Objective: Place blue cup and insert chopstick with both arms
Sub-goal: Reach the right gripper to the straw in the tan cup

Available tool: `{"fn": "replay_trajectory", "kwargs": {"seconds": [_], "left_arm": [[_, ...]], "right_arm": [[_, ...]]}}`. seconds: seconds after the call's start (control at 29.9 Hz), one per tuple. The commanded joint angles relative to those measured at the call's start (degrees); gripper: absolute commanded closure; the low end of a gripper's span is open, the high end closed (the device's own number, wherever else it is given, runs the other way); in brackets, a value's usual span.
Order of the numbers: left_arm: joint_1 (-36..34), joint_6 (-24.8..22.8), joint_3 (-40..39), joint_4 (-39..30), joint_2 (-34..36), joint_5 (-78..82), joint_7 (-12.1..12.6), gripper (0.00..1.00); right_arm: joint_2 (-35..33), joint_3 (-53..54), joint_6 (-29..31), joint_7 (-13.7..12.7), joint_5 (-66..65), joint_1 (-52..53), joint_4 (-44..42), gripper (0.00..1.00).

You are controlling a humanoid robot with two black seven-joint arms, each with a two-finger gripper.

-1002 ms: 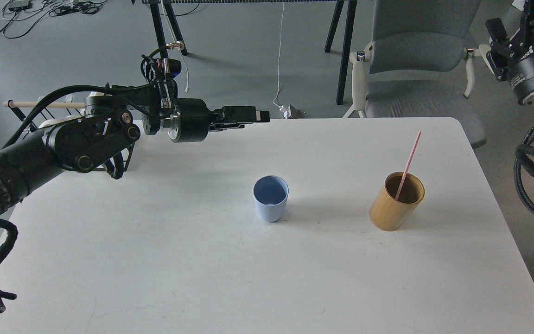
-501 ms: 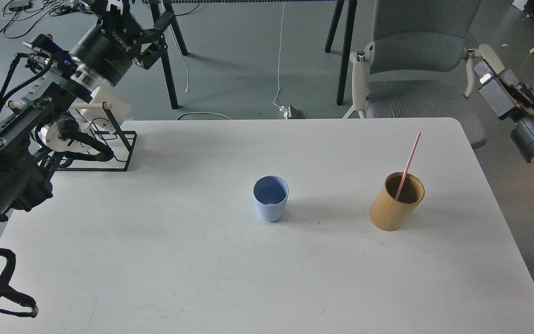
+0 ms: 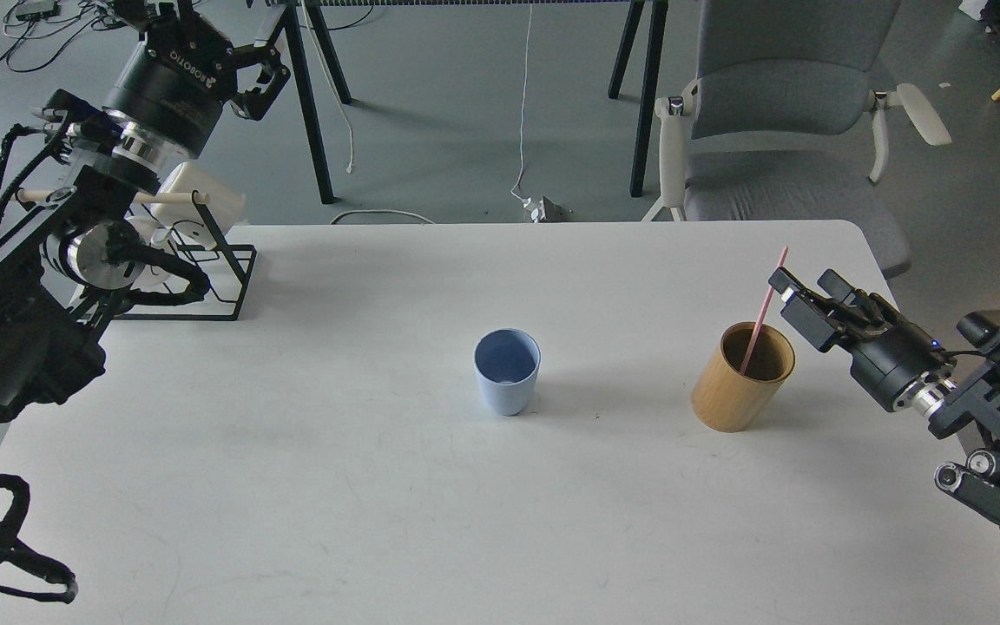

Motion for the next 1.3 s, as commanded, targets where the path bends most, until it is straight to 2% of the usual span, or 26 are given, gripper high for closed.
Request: {"fn": "replay_trajectory", "kwargs": {"seconds": [0.0, 0.17, 0.27, 0.37, 0.47, 0.74, 0.8, 1.14, 1.27], "left_arm": [[0.7, 0.0, 0.0, 0.0, 0.0, 0.0, 0.0, 0.02], [1.2, 0.0, -0.1, 0.0, 0.0, 0.0, 0.0, 0.02], [1.7, 0.0, -0.4, 0.0, 0.0, 0.0, 0.0, 0.01], [1.7, 0.0, -0.4, 0.0, 0.0, 0.0, 0.0, 0.01], [1.7, 0.0, -0.5, 0.0, 0.0, -0.1, 0.0, 0.01], [1.7, 0.0, -0.5, 0.3, 0.0, 0.0, 0.0, 0.01], [1.7, 0.0, -0.5, 0.3, 0.0, 0.0, 0.0, 0.01], [1.9, 0.0, -0.6, 0.3, 0.1, -0.2, 0.0, 0.01], [2.3, 0.0, -0.7, 0.3, 0.0, -0.2, 0.0, 0.01]], "right_arm": [[2.1, -0.2, 0.0, 0.0, 0.0, 0.2, -1.1, 0.13], [3.2, -0.3, 0.0, 0.0, 0.0, 0.6, -1.5, 0.27], [3.7, -0.3, 0.0, 0.0, 0.0, 0.9, -1.5, 0.41], [3.7, -0.3, 0.0, 0.0, 0.0, 1.1, -1.5, 0.48], [3.7, -0.4, 0.0, 0.0, 0.0, 1.0, -1.6, 0.59], [3.6, -0.4, 0.0, 0.0, -0.1, 0.9, -1.5, 0.78], [3.6, -0.4, 0.0, 0.0, -0.5, 1.1, -1.5, 0.78], [3.6, -0.3, 0.0, 0.0, -0.8, 1.2, -1.4, 0.94], [3.0, -0.3, 0.0, 0.0, -0.8, 1.2, -1.1, 0.96]]}}
